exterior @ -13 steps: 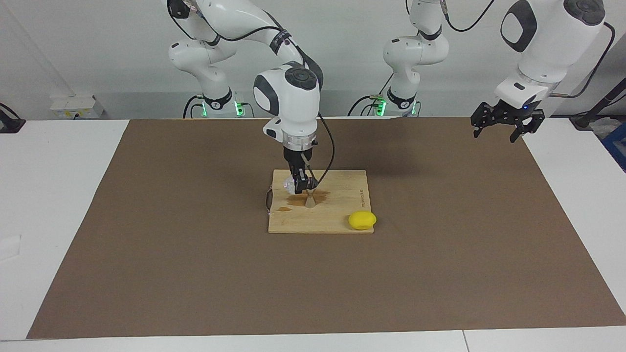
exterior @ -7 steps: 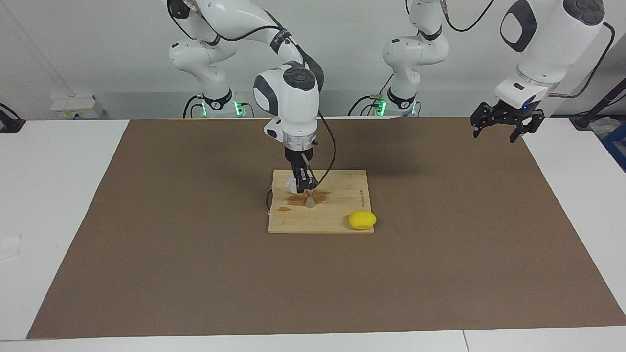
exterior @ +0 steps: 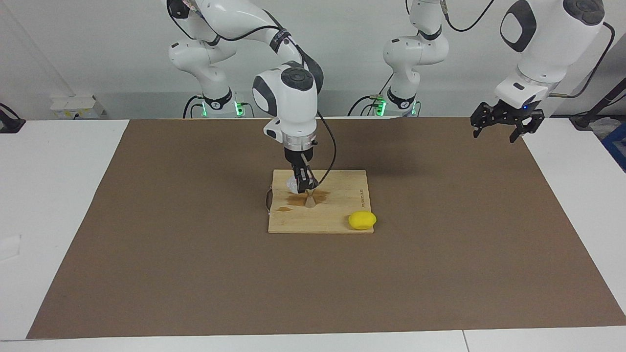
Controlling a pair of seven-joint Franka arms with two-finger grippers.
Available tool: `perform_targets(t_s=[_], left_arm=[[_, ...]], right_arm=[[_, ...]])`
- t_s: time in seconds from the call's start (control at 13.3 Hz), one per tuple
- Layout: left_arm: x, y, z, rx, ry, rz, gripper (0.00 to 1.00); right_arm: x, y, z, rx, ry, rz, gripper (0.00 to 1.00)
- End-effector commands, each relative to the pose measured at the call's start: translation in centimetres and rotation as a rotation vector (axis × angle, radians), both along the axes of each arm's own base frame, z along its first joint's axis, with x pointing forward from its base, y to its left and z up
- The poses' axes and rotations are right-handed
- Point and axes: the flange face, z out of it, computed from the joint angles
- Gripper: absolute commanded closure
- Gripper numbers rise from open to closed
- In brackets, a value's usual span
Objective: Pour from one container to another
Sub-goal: 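Tilt the glass with the right gripper to pour into the metal cup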
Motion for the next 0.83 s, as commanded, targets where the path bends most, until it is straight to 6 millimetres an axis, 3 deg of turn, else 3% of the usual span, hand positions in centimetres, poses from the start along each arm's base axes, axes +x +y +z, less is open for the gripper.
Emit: perform_targets(t_s=[0.0, 0.15, 0.3, 0.75], left_arm=[[0.1, -0.5, 1.4, 0.004, -0.046, 0.088, 0.00], [-0.1, -3.3, 3.3, 0.001, -0.081, 0.061, 0.00], [-0.2, -4.5, 5.2, -0.002, -0.107, 0.037, 0.00], [-0.5, -4.9, 5.0, -0.002, -0.103, 0.022, 0.00]], right_arm=[[0.2, -1.0, 0.1, 0.049, 0.017, 0.024, 1.00], [0.6, -1.7, -0.1, 0.068, 0.031, 0.024, 1.00], [0.8, -2.5, -0.2, 0.069, 0.037, 0.023, 1.00], [1.8, -4.8, -0.8, 0.182, 0.102, -0.052, 1.00]])
